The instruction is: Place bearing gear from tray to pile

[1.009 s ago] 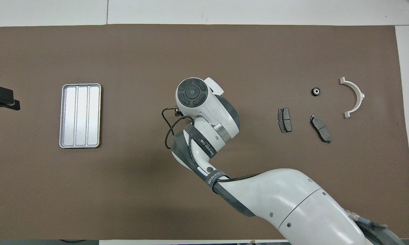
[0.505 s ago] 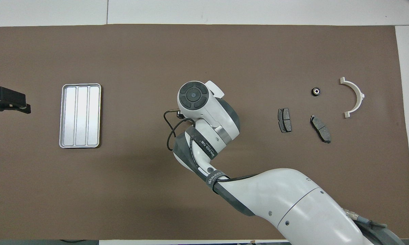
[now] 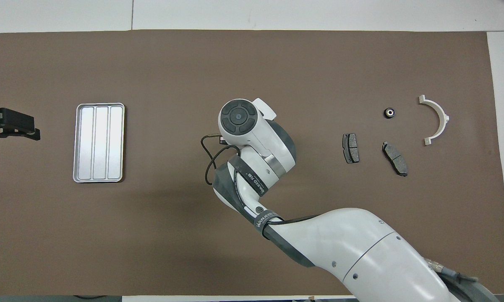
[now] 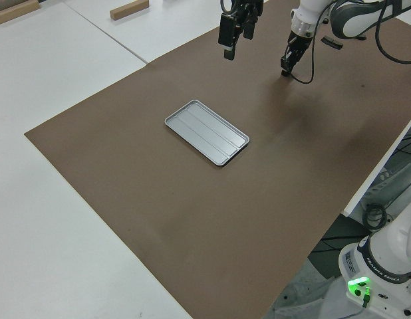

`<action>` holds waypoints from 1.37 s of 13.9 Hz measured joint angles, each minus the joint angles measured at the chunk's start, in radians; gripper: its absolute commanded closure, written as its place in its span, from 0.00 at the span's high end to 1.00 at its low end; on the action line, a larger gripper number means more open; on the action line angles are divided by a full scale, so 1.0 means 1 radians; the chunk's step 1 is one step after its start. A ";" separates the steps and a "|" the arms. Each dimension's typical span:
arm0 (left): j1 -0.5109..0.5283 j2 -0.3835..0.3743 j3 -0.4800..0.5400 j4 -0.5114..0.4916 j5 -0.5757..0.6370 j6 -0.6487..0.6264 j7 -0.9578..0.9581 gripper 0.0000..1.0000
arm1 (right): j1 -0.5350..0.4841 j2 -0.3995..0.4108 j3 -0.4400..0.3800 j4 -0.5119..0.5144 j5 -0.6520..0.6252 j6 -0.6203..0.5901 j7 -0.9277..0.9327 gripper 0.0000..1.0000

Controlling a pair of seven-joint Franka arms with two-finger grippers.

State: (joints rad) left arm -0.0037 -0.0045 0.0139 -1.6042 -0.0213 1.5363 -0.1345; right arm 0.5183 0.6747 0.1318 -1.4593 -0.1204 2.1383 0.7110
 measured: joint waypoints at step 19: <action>0.000 -0.006 -0.002 -0.001 0.000 0.001 0.000 1.00 | -0.540 -0.275 -0.017 -0.283 0.005 0.000 -0.722 0.00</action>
State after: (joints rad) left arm -0.0037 -0.0100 0.0124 -1.6052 -0.0213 1.5371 -0.1345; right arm -0.0217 0.3993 0.1152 -1.7424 -0.1157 2.1383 -0.0115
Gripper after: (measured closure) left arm 0.000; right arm 0.762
